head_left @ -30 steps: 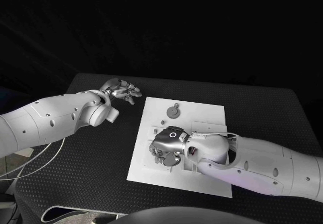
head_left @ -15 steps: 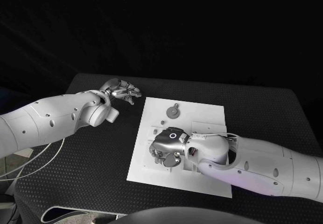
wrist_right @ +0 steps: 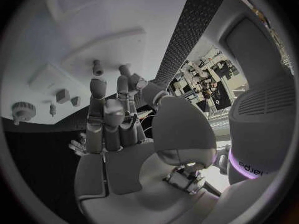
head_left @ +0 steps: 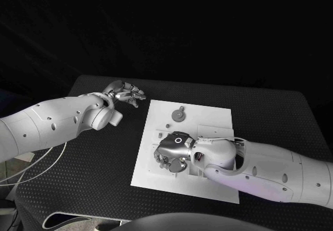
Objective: Assemble the parts on the task board
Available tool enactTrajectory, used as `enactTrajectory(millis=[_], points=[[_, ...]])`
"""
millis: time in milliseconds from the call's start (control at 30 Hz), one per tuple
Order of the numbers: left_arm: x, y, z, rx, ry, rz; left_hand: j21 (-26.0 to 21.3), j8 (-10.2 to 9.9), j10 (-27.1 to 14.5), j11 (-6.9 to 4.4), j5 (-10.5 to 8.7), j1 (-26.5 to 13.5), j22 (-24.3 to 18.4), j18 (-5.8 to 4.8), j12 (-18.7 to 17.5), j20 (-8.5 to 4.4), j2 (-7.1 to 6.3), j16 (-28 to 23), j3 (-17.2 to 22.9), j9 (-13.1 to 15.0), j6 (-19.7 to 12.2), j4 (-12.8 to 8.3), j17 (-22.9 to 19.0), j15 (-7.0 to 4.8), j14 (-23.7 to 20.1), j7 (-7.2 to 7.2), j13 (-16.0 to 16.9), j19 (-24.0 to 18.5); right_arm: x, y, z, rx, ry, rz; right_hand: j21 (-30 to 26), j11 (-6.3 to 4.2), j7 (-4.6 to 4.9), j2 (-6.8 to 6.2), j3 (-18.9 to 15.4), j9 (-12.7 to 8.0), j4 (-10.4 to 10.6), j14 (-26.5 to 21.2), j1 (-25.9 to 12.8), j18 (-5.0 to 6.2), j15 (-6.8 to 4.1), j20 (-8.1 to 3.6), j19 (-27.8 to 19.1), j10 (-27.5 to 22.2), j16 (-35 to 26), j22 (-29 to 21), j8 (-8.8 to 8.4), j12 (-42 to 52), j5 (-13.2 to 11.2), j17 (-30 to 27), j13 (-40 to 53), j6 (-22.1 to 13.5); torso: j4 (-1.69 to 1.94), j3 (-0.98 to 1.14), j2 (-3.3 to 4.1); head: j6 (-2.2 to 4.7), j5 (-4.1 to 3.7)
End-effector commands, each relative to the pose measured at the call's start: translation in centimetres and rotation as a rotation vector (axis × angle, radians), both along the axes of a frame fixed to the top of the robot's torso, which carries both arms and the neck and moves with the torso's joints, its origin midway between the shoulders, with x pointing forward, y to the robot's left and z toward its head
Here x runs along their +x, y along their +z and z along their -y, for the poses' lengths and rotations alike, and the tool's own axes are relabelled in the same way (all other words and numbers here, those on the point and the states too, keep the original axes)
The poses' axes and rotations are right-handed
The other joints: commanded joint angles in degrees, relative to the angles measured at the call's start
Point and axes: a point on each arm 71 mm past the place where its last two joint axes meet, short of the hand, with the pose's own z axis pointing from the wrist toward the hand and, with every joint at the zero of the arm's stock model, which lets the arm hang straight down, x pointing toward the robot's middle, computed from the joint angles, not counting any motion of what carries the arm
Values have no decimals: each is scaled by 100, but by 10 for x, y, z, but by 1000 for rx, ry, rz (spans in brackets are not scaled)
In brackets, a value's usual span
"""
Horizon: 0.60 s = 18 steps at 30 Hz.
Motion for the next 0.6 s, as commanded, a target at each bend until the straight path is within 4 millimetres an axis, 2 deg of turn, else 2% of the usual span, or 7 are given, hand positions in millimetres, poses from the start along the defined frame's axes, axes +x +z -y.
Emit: enactTrajectory(millis=[33, 600], points=[[0, 1, 2, -4, -13, 3, 30, 31, -44, -12, -28, -13, -10, 114, -22, -8, 34, -33, -23, -8, -39, 21, 7, 10, 49, -3, 6, 23, -1, -6, 2, -39, 2, -15, 27, -57, 5, 47, -9, 31, 29, -85, -17, 256, -100, -26, -29, 94, -11, 144, 24, -27, 12, -8, -1, 54, 1, -3, -1, -2, 2], [0, 1, 2, -3, -12, 3, 30, 32, -45, -12, -28, -13, -11, 114, -22, -8, 34, -34, -23, -8, -40, 21, 8, 10, 49, -3, 7, 23, -1, -4, 1, -5, 5, -26, 33, -58, 6, 49, -13, 36, 32, -87, -27, 256, -101, -23, -37, 93, -15, 143, 24, -31, 12, -11, 14, 52, 2, -1, 0, -9, 11]])
